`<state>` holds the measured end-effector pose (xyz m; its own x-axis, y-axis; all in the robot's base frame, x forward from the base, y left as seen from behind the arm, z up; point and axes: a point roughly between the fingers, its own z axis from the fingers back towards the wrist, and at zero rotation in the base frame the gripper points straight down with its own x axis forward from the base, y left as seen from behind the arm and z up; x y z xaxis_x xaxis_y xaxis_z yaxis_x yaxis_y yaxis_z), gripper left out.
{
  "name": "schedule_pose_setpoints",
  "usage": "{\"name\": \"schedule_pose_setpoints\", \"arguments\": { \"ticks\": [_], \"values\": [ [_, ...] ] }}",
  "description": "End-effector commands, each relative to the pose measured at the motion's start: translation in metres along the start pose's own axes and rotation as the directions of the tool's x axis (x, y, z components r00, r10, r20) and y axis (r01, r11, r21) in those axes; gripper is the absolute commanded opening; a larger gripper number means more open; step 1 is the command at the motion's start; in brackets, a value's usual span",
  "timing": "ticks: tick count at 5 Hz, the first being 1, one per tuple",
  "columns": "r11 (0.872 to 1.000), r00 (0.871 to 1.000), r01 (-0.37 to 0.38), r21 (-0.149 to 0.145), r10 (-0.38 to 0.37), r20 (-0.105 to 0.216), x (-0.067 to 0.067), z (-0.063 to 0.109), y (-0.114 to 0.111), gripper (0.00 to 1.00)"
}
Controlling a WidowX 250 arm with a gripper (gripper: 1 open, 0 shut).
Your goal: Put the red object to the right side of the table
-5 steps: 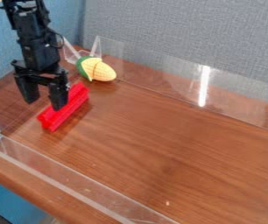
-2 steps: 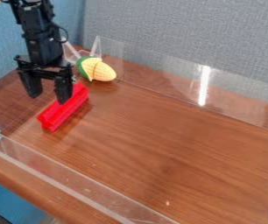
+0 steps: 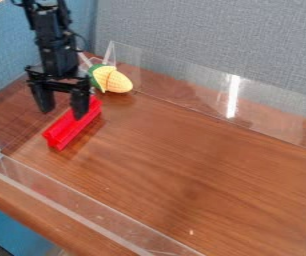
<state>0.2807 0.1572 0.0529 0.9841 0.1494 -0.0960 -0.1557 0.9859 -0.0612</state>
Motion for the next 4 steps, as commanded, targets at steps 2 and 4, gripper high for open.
{"name": "schedule_pose_setpoints", "arguments": {
  "ticks": [2, 4],
  "values": [
    [0.998, 0.999, 0.018, 0.056, -0.019, 0.029, 0.004, 0.007, -0.010, 1.00],
    [0.996, 0.999, 0.047, 0.071, -0.046, -0.015, 0.000, -0.022, -0.005, 1.00]
  ]
}}
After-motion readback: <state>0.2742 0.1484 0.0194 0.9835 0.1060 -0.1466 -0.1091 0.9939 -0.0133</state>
